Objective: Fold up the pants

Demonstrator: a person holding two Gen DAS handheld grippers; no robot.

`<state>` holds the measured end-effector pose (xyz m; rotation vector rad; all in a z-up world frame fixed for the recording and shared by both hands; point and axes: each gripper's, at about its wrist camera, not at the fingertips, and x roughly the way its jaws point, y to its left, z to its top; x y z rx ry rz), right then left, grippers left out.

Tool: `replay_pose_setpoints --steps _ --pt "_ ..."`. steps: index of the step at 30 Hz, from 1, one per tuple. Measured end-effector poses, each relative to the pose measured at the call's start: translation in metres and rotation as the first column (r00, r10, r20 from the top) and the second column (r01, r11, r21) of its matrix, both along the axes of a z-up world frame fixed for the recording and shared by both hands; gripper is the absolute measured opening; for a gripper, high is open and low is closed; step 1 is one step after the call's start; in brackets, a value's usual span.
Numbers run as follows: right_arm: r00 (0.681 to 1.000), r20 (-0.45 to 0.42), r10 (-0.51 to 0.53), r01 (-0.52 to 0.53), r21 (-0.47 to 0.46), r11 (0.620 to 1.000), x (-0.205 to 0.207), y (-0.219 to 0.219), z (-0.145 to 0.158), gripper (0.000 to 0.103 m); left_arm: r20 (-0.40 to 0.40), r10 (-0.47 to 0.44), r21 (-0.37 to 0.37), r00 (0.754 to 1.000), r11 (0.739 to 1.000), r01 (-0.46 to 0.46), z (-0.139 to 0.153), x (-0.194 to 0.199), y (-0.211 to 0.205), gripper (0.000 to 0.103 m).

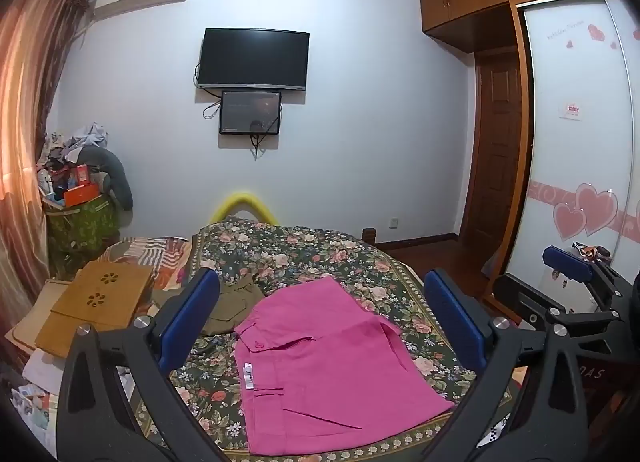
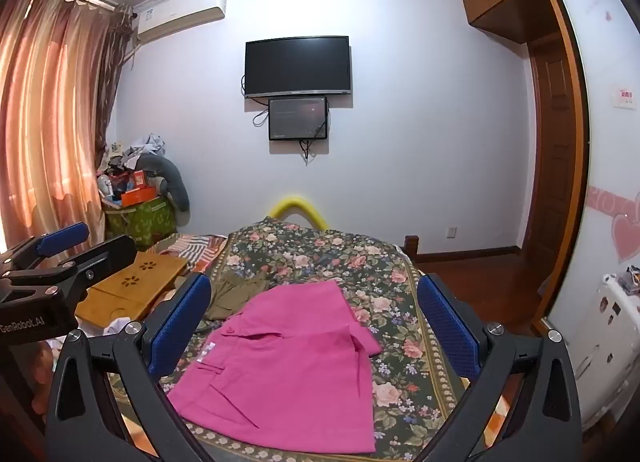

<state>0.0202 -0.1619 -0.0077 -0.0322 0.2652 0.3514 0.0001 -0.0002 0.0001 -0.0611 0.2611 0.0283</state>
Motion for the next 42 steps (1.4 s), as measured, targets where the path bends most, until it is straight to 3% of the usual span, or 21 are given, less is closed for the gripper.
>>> replay_pose_setpoints --steps 3,18,42 --pt "1.0 -0.003 0.001 -0.001 0.005 1.0 0.0002 0.0 -0.0001 0.103 0.027 -0.014 -0.006 1.0 1.0 0.014 -0.0014 -0.0045 0.0002 0.103" --pt "1.0 -0.014 -0.016 0.016 0.019 1.0 -0.0008 -0.0027 -0.0026 0.103 0.015 -0.015 0.021 1.0 1.0 0.015 -0.0015 -0.0029 -0.004 0.103" --pt "1.0 -0.017 -0.017 0.018 0.023 1.0 -0.0008 -0.0026 -0.0035 0.103 0.005 -0.015 -0.008 1.0 1.0 0.015 -0.0047 0.0034 0.0005 0.103"
